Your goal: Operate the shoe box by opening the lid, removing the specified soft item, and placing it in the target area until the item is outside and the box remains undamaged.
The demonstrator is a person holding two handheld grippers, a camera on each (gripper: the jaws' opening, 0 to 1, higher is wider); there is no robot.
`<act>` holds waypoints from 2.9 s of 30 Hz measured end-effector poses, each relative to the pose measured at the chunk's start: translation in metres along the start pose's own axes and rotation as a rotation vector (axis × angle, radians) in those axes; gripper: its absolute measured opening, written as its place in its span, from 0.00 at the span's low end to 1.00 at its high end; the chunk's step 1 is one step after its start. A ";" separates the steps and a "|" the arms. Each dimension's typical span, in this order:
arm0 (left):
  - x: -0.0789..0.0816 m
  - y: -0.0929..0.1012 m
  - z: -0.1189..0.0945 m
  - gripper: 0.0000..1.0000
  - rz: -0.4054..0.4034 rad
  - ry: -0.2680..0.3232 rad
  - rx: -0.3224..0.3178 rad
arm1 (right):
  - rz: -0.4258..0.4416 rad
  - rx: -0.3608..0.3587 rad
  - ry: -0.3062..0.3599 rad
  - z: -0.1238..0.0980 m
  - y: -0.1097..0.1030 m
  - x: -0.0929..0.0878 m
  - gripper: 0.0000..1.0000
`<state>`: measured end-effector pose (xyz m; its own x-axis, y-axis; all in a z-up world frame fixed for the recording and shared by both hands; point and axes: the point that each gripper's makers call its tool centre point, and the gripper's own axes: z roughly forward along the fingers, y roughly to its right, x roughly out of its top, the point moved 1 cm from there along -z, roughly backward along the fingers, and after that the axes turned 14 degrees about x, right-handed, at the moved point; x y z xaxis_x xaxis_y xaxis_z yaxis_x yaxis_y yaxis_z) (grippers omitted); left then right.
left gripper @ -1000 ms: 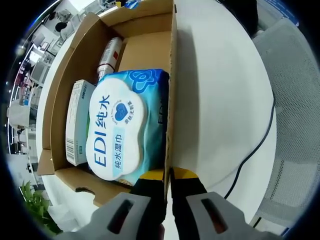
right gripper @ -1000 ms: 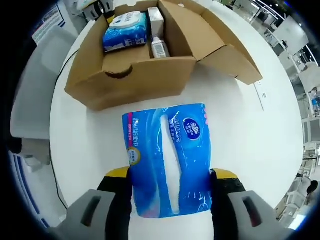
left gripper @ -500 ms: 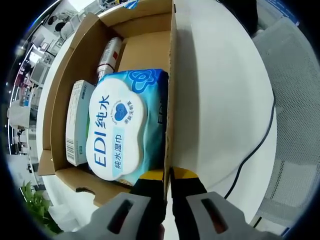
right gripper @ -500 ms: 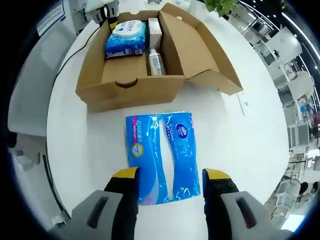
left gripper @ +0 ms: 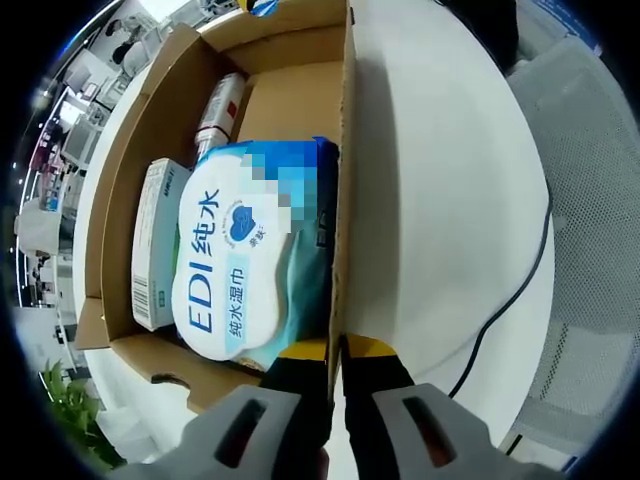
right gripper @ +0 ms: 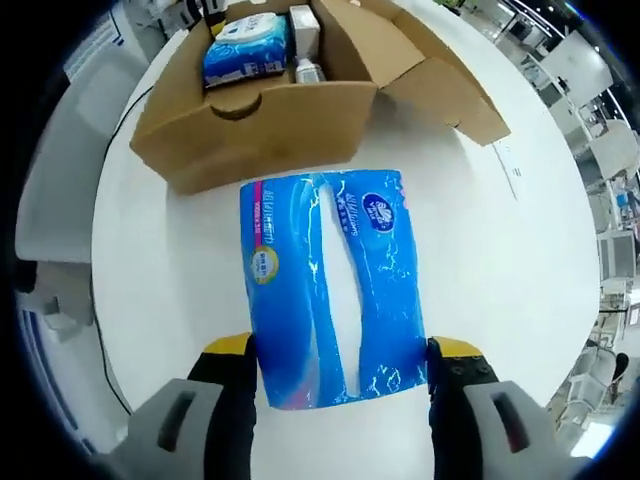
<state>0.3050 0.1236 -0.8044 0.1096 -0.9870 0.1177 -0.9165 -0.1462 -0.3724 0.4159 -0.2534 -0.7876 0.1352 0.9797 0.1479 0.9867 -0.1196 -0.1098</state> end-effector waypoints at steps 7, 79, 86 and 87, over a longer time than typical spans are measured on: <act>0.000 0.000 -0.001 0.01 0.003 -0.004 -0.010 | -0.044 -0.002 0.005 -0.005 0.000 0.002 0.63; 0.002 0.001 -0.004 0.01 0.008 0.007 -0.020 | 0.177 -0.457 0.454 -0.099 -0.088 0.132 0.44; 0.002 0.001 -0.004 0.01 0.006 0.007 -0.016 | 0.151 -0.477 0.423 -0.093 -0.080 0.142 0.40; 0.002 0.001 -0.004 0.01 0.009 0.009 -0.015 | 0.159 -0.472 0.436 -0.092 -0.080 0.145 0.40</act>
<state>0.3024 0.1214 -0.8007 0.0976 -0.9877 0.1224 -0.9230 -0.1358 -0.3601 0.3652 -0.1168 -0.6673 0.2083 0.8015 0.5605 0.8718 -0.4119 0.2650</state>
